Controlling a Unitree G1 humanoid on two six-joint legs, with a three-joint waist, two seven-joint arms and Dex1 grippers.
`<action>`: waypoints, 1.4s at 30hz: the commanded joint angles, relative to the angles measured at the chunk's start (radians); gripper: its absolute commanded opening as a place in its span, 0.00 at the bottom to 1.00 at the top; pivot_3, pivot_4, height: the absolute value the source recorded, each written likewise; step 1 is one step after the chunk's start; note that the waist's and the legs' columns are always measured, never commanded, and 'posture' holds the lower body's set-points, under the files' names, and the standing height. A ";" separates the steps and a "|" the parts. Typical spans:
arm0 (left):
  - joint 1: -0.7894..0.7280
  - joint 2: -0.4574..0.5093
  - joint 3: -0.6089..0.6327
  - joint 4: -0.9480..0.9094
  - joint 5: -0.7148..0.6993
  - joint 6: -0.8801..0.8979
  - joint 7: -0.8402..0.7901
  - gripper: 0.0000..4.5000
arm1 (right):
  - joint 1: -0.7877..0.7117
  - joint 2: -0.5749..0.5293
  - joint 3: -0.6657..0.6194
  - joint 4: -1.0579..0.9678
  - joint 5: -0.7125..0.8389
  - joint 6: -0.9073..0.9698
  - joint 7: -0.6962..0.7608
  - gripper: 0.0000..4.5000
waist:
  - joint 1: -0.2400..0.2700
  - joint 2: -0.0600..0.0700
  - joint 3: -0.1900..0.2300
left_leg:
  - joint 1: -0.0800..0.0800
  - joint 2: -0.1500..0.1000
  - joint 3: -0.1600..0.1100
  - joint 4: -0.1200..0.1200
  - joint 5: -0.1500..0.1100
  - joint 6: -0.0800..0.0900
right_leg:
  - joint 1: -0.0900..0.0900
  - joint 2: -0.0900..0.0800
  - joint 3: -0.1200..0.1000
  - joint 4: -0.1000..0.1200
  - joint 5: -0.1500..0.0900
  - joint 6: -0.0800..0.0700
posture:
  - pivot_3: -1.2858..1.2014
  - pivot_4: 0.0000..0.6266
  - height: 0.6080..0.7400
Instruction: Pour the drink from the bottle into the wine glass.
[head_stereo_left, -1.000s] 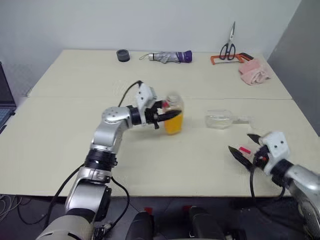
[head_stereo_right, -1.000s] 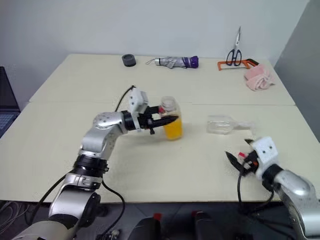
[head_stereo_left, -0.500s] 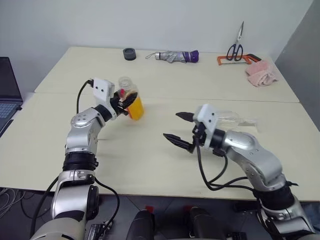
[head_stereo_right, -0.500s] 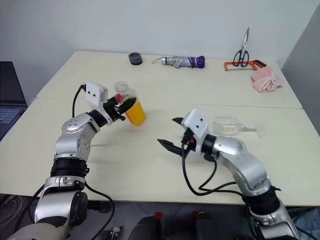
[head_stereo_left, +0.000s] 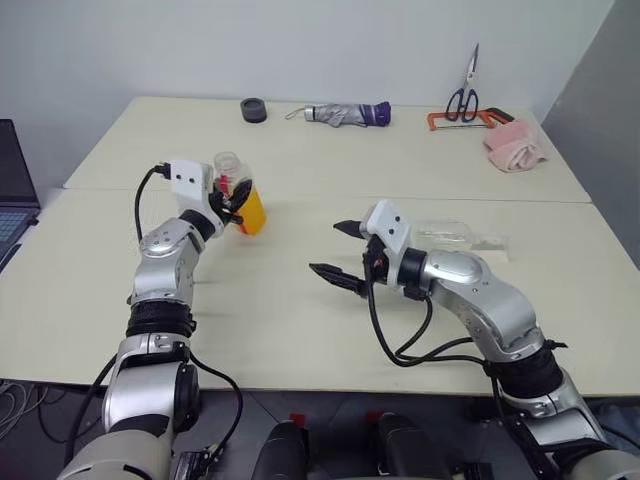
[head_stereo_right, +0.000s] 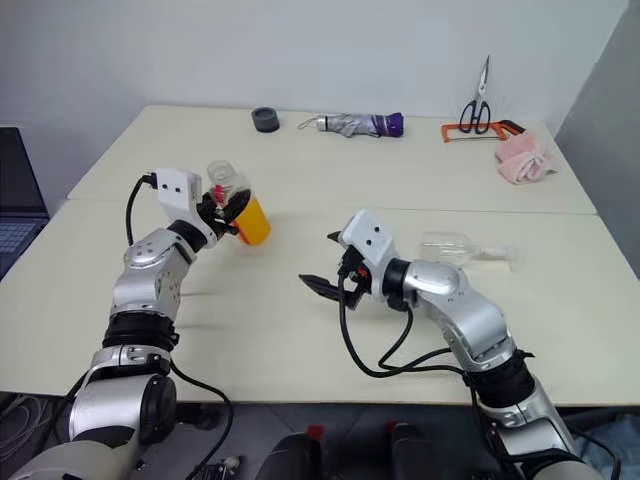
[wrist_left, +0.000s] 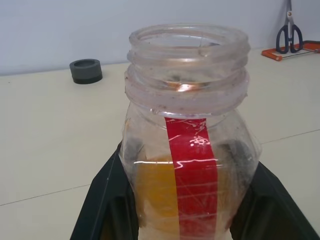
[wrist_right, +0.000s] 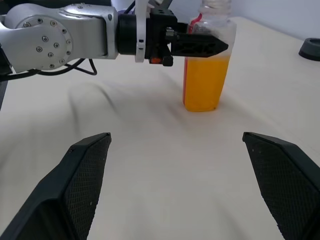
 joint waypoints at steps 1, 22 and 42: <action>-0.012 0.009 0.007 0.026 0.012 -0.014 0.019 0.46 | -0.025 0.011 -0.002 -0.015 -0.006 0.001 0.007 1.00 | 0.000 0.000 0.000 | 0.000 0.000 0.000 0.000 0.000 0.000 | 0.000 0.000 0.000 0.000 0.000 0.000 | 0.52 0.24 1.00; 0.110 -0.021 -0.004 -0.087 0.035 -0.091 0.055 1.00 | 0.010 -0.025 -0.006 -0.057 -0.043 0.010 0.012 1.00 | 0.000 0.000 0.000 | -0.002 0.001 0.000 0.003 0.000 0.000 | 0.000 0.000 -0.001 0.000 0.000 0.000 | 0.52 0.24 1.00; 0.544 0.027 -0.111 -0.713 0.016 -0.010 -0.082 1.00 | 0.375 -0.323 -0.174 -0.328 -0.270 -0.182 -0.063 1.00 | 0.003 0.000 0.000 | -0.002 0.001 -0.001 0.003 0.000 0.000 | 0.001 -0.001 0.000 -0.001 0.000 0.000 | 0.52 0.24 1.00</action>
